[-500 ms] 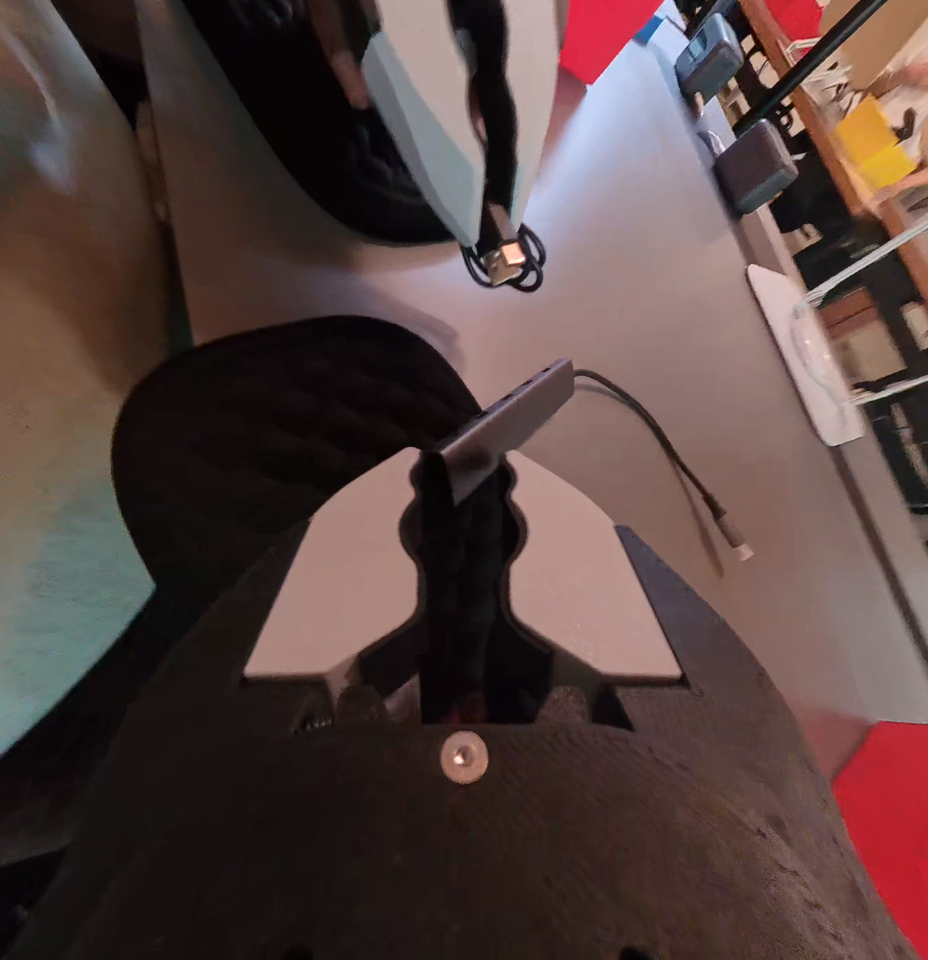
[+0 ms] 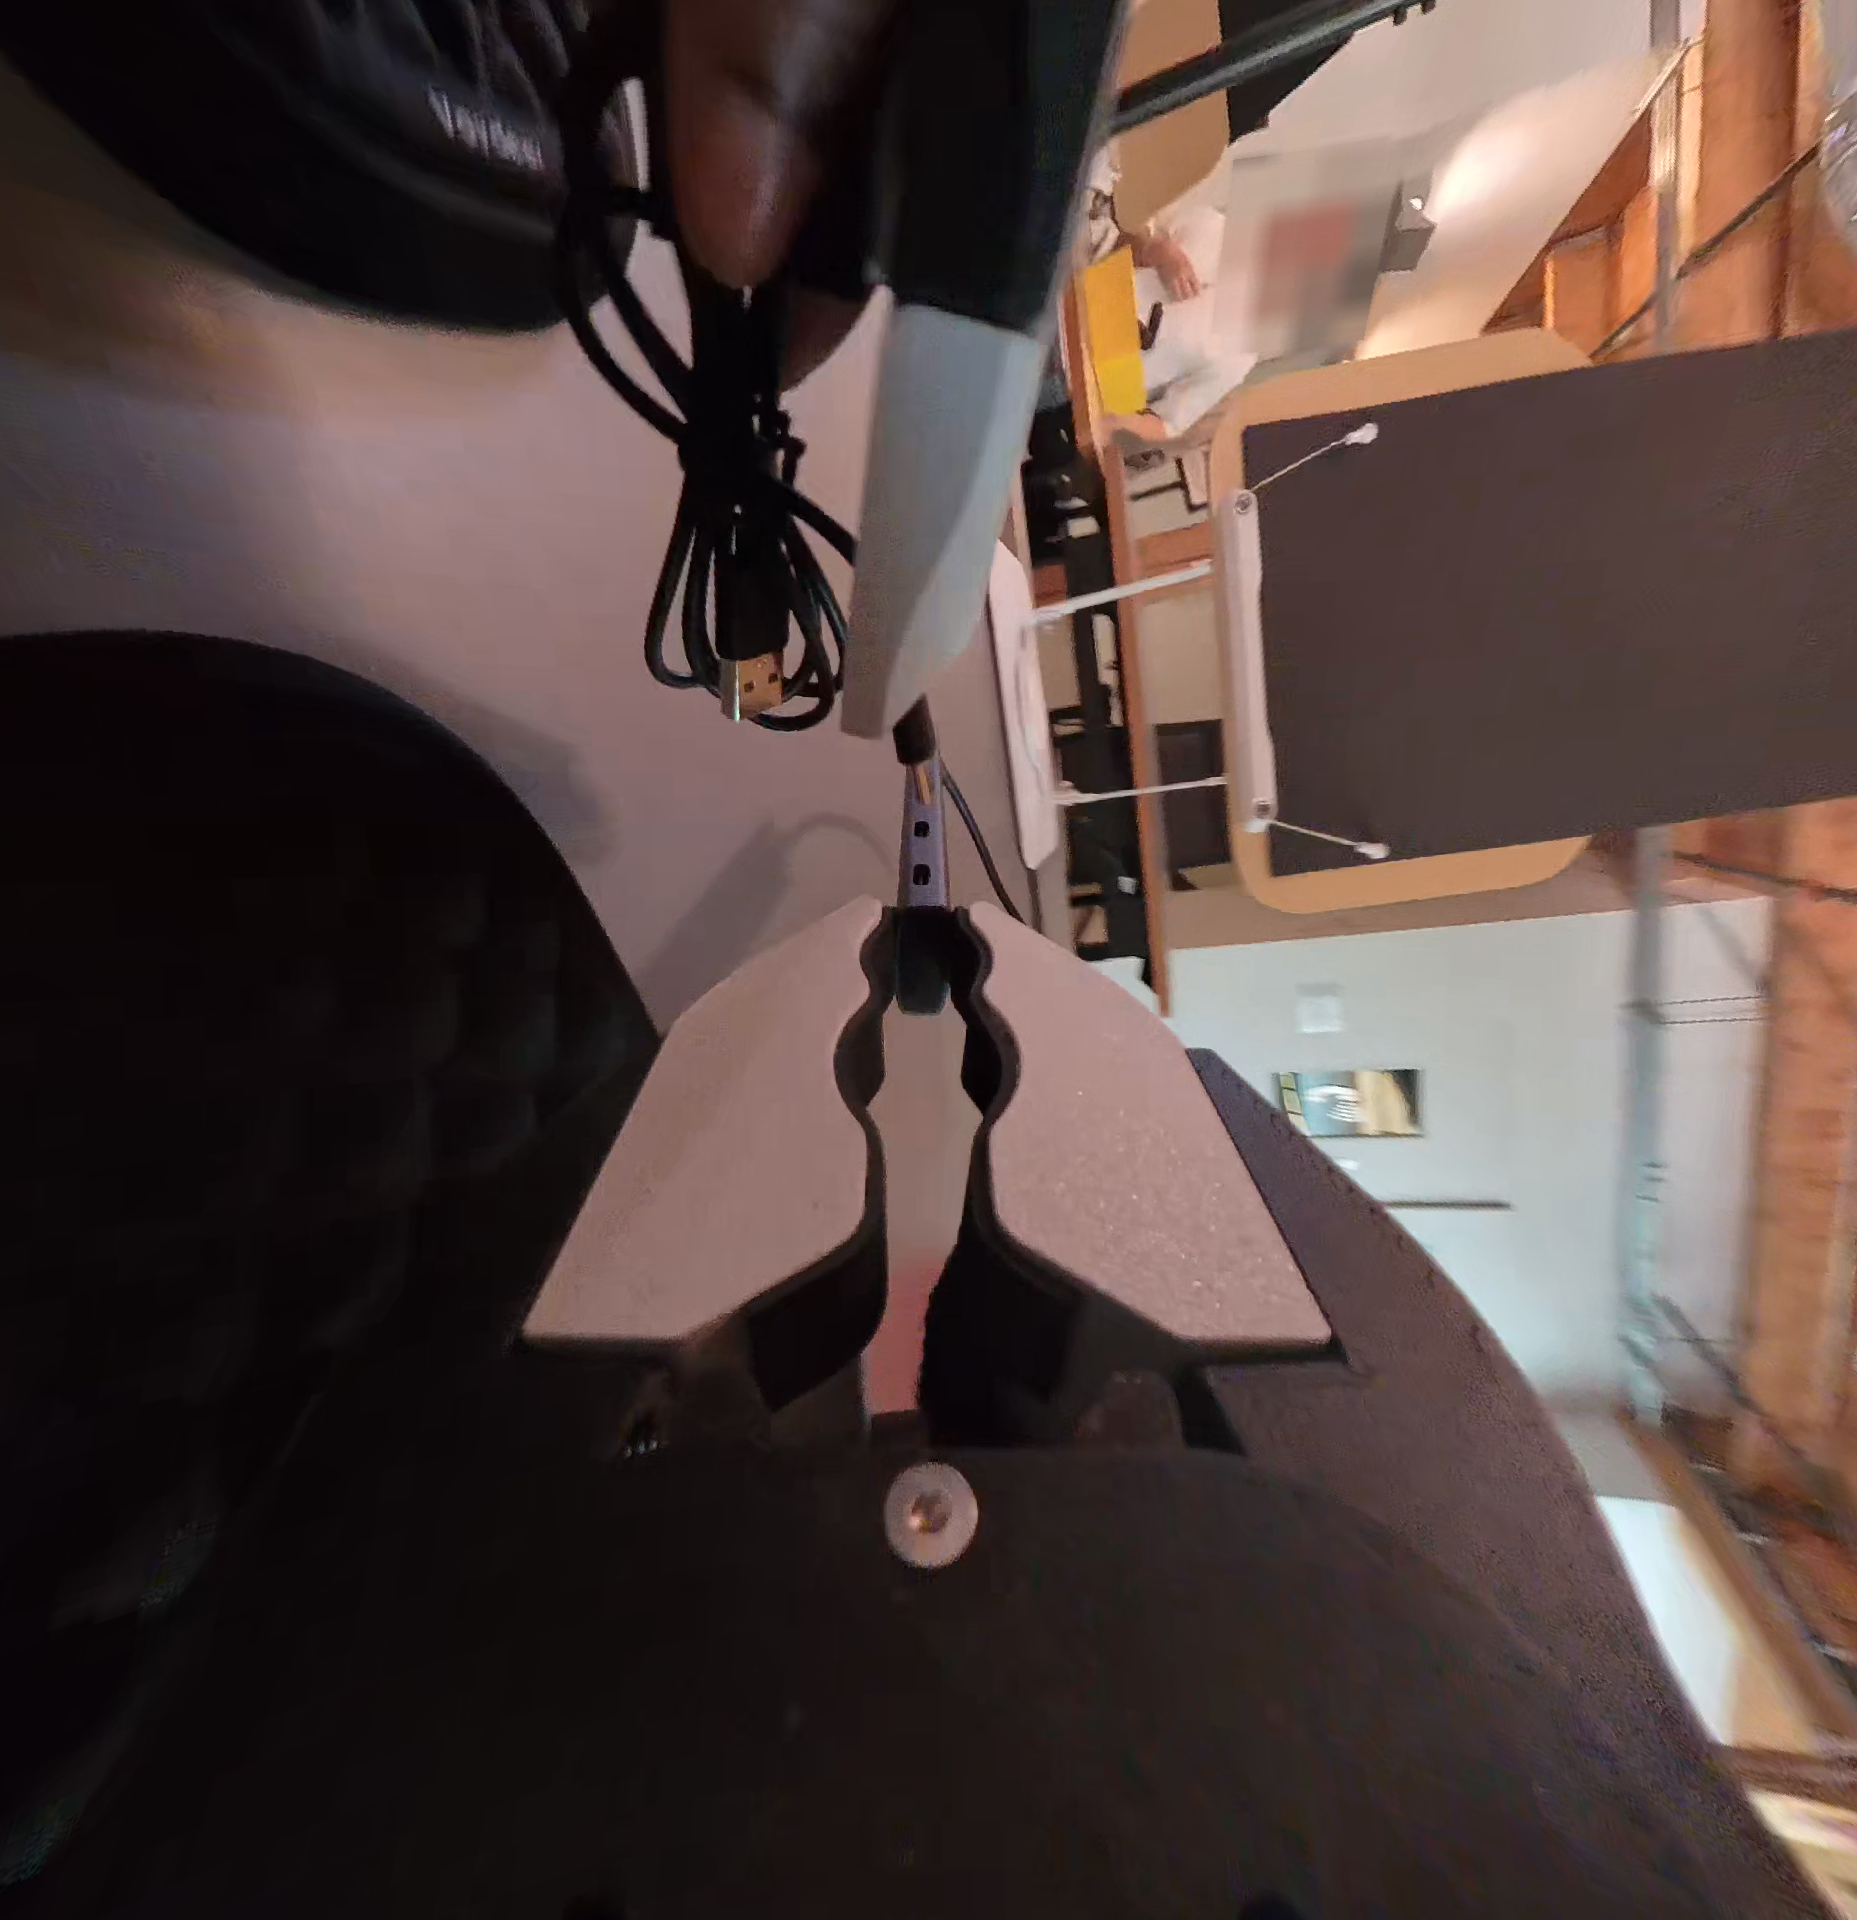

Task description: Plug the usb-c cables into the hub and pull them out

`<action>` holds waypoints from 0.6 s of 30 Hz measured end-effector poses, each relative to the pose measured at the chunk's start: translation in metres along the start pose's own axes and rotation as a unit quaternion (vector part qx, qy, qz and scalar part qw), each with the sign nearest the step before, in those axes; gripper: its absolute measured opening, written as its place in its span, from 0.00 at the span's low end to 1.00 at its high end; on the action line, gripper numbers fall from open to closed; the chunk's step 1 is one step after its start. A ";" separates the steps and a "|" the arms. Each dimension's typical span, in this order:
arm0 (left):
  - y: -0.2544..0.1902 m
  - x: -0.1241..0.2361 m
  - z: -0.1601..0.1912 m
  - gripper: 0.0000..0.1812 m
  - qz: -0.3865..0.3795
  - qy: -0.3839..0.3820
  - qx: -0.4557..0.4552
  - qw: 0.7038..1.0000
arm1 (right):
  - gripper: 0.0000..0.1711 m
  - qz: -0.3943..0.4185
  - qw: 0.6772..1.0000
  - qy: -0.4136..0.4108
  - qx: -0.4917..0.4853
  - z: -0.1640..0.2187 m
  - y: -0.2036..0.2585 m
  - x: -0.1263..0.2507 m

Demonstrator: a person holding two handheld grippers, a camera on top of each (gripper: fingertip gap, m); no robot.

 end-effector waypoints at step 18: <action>0.003 -0.007 0.007 0.06 0.002 0.024 -0.022 0.999 | 0.05 0.013 0.994 0.025 0.106 -0.007 0.007 -0.010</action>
Point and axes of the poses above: each gripper's, where its closed fingertips meet, x back along the fingers, z out of its underside, y = z × x across the jaws, the point moved 3 cm from there along x, back along the fingers, and after that the axes turned 3 degrees about -z, right-handed, at the moved point
